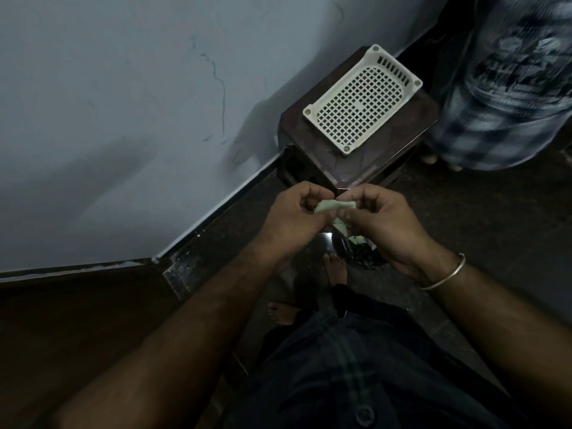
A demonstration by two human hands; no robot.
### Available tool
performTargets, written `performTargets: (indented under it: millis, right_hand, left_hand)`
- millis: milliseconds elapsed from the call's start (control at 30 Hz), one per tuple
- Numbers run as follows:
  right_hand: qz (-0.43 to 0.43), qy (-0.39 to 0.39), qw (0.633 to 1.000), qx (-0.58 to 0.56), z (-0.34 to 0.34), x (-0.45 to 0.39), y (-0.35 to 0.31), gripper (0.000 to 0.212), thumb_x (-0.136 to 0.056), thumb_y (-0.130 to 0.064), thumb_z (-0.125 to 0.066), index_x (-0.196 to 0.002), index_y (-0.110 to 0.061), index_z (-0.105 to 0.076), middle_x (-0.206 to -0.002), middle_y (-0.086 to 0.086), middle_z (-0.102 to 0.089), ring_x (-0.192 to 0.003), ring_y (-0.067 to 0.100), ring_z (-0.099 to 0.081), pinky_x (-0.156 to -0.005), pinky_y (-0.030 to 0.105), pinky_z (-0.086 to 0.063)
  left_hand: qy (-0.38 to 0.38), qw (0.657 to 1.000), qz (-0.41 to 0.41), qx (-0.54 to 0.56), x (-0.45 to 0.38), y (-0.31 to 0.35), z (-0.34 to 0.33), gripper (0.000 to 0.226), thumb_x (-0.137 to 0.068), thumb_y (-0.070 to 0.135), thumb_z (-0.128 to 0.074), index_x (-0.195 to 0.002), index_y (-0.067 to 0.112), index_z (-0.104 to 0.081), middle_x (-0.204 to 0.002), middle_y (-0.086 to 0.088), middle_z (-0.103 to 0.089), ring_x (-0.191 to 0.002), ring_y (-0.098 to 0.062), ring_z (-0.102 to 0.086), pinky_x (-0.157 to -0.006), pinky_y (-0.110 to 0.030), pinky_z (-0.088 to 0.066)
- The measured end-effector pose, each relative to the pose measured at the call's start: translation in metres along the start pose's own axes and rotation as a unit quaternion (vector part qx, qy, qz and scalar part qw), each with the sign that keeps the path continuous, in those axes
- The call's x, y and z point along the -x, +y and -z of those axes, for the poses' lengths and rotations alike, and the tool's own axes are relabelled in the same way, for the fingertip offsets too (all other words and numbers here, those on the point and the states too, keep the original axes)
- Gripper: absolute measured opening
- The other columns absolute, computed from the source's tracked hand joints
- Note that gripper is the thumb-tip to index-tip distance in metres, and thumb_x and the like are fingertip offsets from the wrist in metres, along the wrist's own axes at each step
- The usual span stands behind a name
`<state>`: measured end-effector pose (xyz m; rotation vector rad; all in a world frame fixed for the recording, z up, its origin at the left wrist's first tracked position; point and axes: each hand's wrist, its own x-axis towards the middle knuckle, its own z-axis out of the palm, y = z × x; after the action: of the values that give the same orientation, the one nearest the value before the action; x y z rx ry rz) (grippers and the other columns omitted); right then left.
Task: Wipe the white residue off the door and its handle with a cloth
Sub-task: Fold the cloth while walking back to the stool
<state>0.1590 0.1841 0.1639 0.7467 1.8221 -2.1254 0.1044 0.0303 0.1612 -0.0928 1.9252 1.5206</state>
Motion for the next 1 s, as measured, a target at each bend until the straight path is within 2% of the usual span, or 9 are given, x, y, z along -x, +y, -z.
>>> performTargets:
  millis: [200, 333, 467, 533, 667, 767, 833, 933, 1000]
  right_hand:
    - [-0.027, 0.018, 0.999, -0.031, 0.0, -0.001, 0.006, 0.014, -0.086, 0.002, -0.067, -0.097, -0.004, -0.062, -0.073, 0.013, -0.06, -0.06, 0.019, -0.062, -0.05, 0.027, -0.055]
    - [-0.02, 0.01, 1.0, 0.003, 0.007, -0.001, 0.012, 0.017, -0.084, -0.005, -0.071, -0.1, -0.005, -0.066, -0.078, 0.005, -0.068, -0.065, 0.011, -0.064, -0.057, 0.021, -0.053]
    - [-0.027, 0.003, 1.0, 0.013, 0.027, 0.0, 0.016, 0.02, -0.082, -0.003, -0.073, -0.101, -0.007, -0.067, -0.084, 0.011, -0.07, -0.07, 0.017, -0.066, -0.061, 0.027, -0.056]
    - [-0.022, 0.038, 0.998, 0.038, 0.035, -0.001, 0.021, 0.011, -0.083, -0.003, -0.072, -0.091, -0.01, -0.069, -0.082, 0.012, -0.069, -0.07, 0.018, -0.066, -0.063, 0.03, -0.055]
    - [-0.034, 0.112, 0.991, 0.063, 0.053, -0.001, 0.034, 0.012, -0.08, -0.002, -0.073, -0.082, -0.012, -0.068, -0.083, 0.016, -0.069, -0.073, 0.025, -0.063, -0.069, 0.043, -0.055]
    - [-0.036, 0.152, 0.983, 0.099, 0.069, 0.0, 0.043, 0.016, -0.08, 0.0, -0.069, -0.082, -0.016, -0.071, -0.091, 0.017, -0.072, -0.08, 0.036, -0.069, -0.077, 0.052, -0.057]
    - [-0.034, 0.184, 0.974, 0.129, 0.079, -0.001, 0.05, 0.015, -0.08, -0.004, -0.069, -0.081, -0.018, -0.073, -0.09, 0.014, -0.073, -0.084, 0.035, -0.069, -0.078, 0.047, -0.059]
    - [-0.006, 0.222, 0.95, 0.221, 0.095, 0.001, 0.061, 0.014, -0.083, -0.012, -0.067, -0.086, -0.024, -0.072, -0.091, -0.001, -0.073, -0.075, 0.008, -0.066, -0.07, 0.022, -0.055]
    - [0.035, 0.256, 0.93, 0.263, 0.104, 0.004, 0.066, 0.014, -0.084, -0.015, -0.067, -0.096, -0.022, -0.068, -0.093, -0.006, -0.069, -0.077, 0.004, -0.063, -0.073, 0.017, -0.049]
  left_hand:
    - [0.009, 1.0, 0.019, 0.004, 0.0, -0.003, -0.003, 0.027, -0.081, 0.004, -0.075, -0.093, 0.027, -0.066, -0.094, -0.006, -0.073, -0.083, -0.017, -0.073, -0.063, -0.027, -0.059]
    - [-0.006, 0.999, 0.025, -0.046, -0.003, -0.002, -0.009, 0.024, -0.079, 0.013, -0.079, -0.095, 0.027, -0.067, -0.092, 0.001, -0.073, -0.085, -0.015, -0.072, -0.074, -0.036, -0.062]
    - [-0.027, 0.997, 0.042, -0.066, -0.004, 0.0, -0.021, 0.027, -0.08, 0.007, -0.077, -0.101, 0.022, -0.067, -0.096, -0.004, -0.071, -0.091, -0.02, -0.071, -0.08, -0.044, -0.061]
    - [-0.036, 0.995, 0.049, -0.078, -0.004, 0.0, -0.028, 0.028, -0.081, 0.006, -0.075, -0.104, 0.02, -0.066, -0.098, -0.005, -0.071, -0.093, -0.022, -0.071, -0.081, -0.045, -0.061]
    - [-0.051, 0.992, 0.061, -0.095, -0.003, -0.004, -0.038, 0.026, -0.083, 0.006, -0.072, -0.106, 0.017, -0.065, -0.095, -0.005, -0.071, -0.094, -0.027, -0.07, -0.085, -0.046, -0.059]
    - [-0.057, 0.989, 0.073, -0.112, -0.006, -0.01, -0.041, 0.026, -0.084, 0.008, -0.071, -0.106, 0.021, -0.066, -0.091, 0.002, -0.072, -0.09, -0.018, -0.071, -0.081, -0.039, -0.06]
    - [-0.059, 0.989, 0.081, -0.111, -0.007, -0.014, -0.042, 0.023, -0.085, 0.009, -0.071, -0.103, 0.023, -0.066, -0.09, 0.004, -0.072, -0.086, -0.013, -0.072, -0.074, -0.031, -0.058]
    - [-0.06, 0.988, 0.086, -0.116, -0.008, -0.017, -0.047, 0.02, -0.086, 0.009, -0.069, -0.098, 0.025, -0.066, -0.088, 0.002, -0.072, -0.083, -0.012, -0.072, -0.068, -0.025, -0.054]
    - [-0.063, 0.986, 0.087, -0.125, -0.007, -0.019, -0.05, 0.018, -0.087, 0.009, -0.068, -0.097, 0.024, -0.066, -0.09, 0.001, -0.071, -0.084, -0.013, -0.071, -0.067, -0.025, -0.053]
